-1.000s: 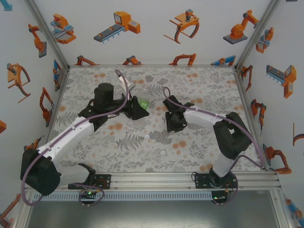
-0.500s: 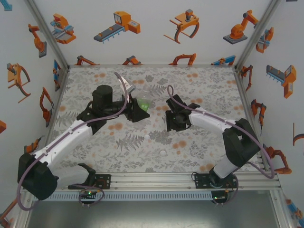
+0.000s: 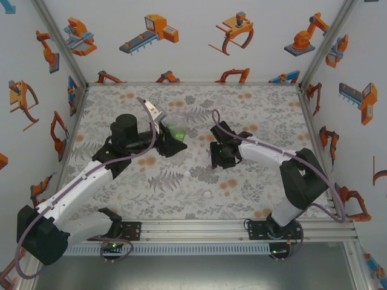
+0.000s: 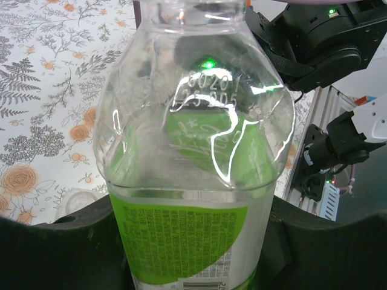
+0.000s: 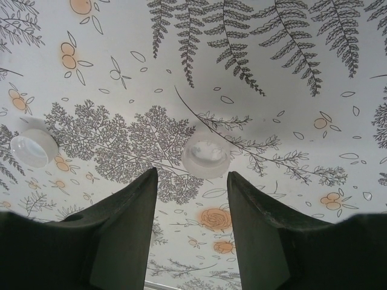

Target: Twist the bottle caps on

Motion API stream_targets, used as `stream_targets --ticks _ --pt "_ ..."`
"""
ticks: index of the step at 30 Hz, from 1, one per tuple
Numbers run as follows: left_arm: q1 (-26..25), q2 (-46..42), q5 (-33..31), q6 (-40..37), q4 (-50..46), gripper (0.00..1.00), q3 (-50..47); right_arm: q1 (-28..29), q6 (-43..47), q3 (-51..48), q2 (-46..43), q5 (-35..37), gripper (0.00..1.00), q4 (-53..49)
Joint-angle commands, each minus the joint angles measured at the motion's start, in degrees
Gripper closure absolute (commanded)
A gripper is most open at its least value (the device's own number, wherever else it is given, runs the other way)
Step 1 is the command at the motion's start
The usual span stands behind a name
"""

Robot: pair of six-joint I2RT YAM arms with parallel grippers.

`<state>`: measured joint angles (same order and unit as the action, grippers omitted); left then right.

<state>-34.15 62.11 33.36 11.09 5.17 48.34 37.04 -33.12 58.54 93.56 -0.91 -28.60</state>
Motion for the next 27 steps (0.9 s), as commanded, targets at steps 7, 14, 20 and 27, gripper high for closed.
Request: stream_targets --ticks 7,14,20,27 --pt "-0.1 -0.4 0.2 -0.3 1.7 1.0 -0.1 -0.1 -0.4 -0.4 1.8 -0.9 0.54 1.1" --pt "-0.1 -0.1 0.3 -0.2 1.8 1.0 -0.2 -0.1 -0.4 -0.5 2.3 -0.6 0.54 0.9" --pt "-0.1 0.3 0.3 -0.1 2.2 1.0 -0.2 -0.2 -0.4 -0.6 1.9 -0.2 0.53 0.6" --pt "-0.1 0.3 0.5 0.3 3.1 1.0 -0.5 -0.1 -0.2 -0.2 1.3 0.0 0.53 0.2"
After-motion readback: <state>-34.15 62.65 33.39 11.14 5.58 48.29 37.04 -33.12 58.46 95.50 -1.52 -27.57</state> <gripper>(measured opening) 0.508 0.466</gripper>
